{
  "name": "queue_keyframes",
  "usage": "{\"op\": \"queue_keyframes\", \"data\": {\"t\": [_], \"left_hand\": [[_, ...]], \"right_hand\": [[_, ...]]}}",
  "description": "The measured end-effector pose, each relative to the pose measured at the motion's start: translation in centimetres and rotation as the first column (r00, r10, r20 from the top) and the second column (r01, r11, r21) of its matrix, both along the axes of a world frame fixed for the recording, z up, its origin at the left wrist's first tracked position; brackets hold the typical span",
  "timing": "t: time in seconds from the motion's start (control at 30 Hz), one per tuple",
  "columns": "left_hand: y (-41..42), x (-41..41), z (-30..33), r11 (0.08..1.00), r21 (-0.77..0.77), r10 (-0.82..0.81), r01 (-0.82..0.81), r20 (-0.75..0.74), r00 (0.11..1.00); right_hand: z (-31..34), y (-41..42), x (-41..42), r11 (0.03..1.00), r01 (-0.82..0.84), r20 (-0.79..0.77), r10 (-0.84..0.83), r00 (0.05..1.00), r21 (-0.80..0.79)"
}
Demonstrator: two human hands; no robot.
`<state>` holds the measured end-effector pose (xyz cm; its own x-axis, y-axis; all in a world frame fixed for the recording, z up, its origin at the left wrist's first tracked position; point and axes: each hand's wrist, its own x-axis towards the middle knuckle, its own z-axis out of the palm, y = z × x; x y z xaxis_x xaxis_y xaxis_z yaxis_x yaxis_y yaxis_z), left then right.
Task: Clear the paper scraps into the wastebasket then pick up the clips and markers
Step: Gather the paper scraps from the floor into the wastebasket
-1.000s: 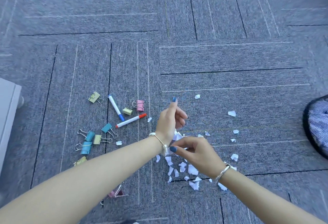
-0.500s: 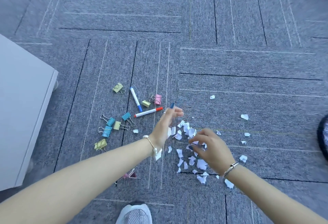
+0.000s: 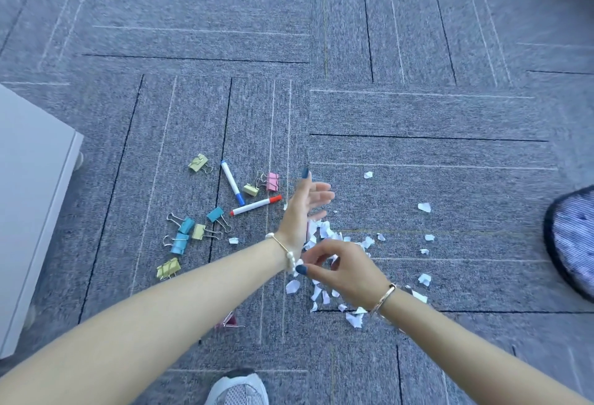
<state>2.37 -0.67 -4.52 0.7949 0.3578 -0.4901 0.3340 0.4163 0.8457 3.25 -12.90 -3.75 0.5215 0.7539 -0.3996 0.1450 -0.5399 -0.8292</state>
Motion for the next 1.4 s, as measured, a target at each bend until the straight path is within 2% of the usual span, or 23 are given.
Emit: {"op": "queue_keyframes", "data": {"t": [0.07, 0.13, 0.2, 0.27, 0.33, 0.4, 0.47, 0.5, 0.63, 0.7, 0.8, 0.93, 1.0, 1.07, 1.17, 1.27, 1.33, 1.4], "left_hand": [[0.0, 0.1, -0.2, 0.998, 0.049, -0.035, 0.034, 0.023, 0.999], [0.2, -0.1, -0.9, 0.977, 0.176, -0.128, 0.119, 0.044, 0.991], [0.5, -0.6, -1.5, 0.917, 0.329, -0.248, 0.227, 0.022, 0.969], [1.2, -1.5, -1.7, 0.812, 0.479, -0.358, 0.334, -0.042, 0.933], [2.2, -2.8, -2.0, 0.619, 0.677, -0.429, 0.399, -0.134, 0.893], [3.2, -4.4, -2.8, 0.306, 0.85, -0.455, 0.429, -0.265, 0.85], [3.8, -6.5, -3.7, 0.031, 0.846, -0.424, 0.532, -0.471, 0.773], [4.1, -7.5, -4.1, -0.047, 0.804, -0.394, 0.593, -0.561, 0.728], [5.0, -10.1, -5.5, -0.188, 0.669, -0.362, 0.719, -0.728, 0.583], [5.1, -10.2, -5.7, -0.205, 0.666, -0.381, 0.717, -0.729, 0.568], [4.7, -9.5, -5.9, -0.15, 0.734, -0.455, 0.662, -0.646, 0.613], [3.4, -8.2, -6.1, -0.091, 0.798, -0.62, 0.596, -0.514, 0.593], [2.5, -7.5, -6.0, -0.032, 0.826, -0.691, 0.562, -0.425, 0.585], [1.8, -6.7, -5.8, 0.046, 0.851, -0.726, 0.523, -0.331, 0.602], [1.8, -5.9, -5.9, 0.069, 0.913, -0.664, 0.401, -0.258, 0.702], [2.8, -5.6, -6.2, 0.012, 0.909, -0.462, 0.416, -0.364, 0.809], [3.4, -5.6, -6.5, -0.019, 0.855, -0.356, 0.518, -0.49, 0.796], [3.5, -5.5, -6.7, -0.072, 0.813, -0.389, 0.578, -0.557, 0.734]], "right_hand": [[-0.2, -0.1, 0.0, 1.0, -0.007, -0.001, 0.007, 1.0, -0.028], [-0.5, -0.5, 0.1, 0.998, -0.011, 0.034, 0.013, 0.999, -0.063], [-0.9, -1.0, 0.2, 0.994, -0.017, 0.085, 0.027, 0.996, -0.108], [-1.3, -1.6, 0.6, 0.988, -0.03, 0.131, 0.05, 0.99, -0.149], [-1.7, -2.3, 1.0, 0.985, -0.042, 0.194, 0.074, 0.978, -0.166], [-2.1, -3.1, 1.6, 0.986, -0.044, 0.268, 0.087, 0.96, -0.161], [-2.5, -3.9, 2.1, 0.989, -0.028, 0.339, 0.077, 0.937, -0.147], [-2.7, -4.1, 2.2, 0.99, -0.015, 0.381, 0.067, 0.922, -0.139], [-3.9, -4.9, 2.9, 0.986, 0.003, 0.525, 0.086, 0.847, -0.167], [-4.4, -5.2, 3.2, 0.98, -0.029, 0.548, 0.134, 0.826, -0.196], [-5.3, -5.4, 3.1, 0.966, -0.099, 0.561, 0.22, 0.798, -0.238], [-5.9, -5.1, 1.9, 0.954, -0.201, 0.508, 0.289, 0.812, -0.223], [-5.3, -5.0, 1.4, 0.963, -0.22, 0.437, 0.268, 0.859, -0.158], [-4.5, -5.1, 1.4, 0.983, -0.164, 0.357, 0.182, 0.916, -0.081], [-4.1, -5.3, 3.1, 1.0, -0.023, 0.414, 0.015, 0.91, 0.014], [-5.1, -4.7, 7.0, 0.993, 0.076, 0.589, -0.008, 0.808, -0.092], [-5.7, -3.9, 9.4, 0.969, 0.133, 0.608, 0.021, 0.794, -0.208], [-6.4, -3.3, 10.8, 0.938, 0.136, 0.577, 0.079, 0.813, -0.32]]}}
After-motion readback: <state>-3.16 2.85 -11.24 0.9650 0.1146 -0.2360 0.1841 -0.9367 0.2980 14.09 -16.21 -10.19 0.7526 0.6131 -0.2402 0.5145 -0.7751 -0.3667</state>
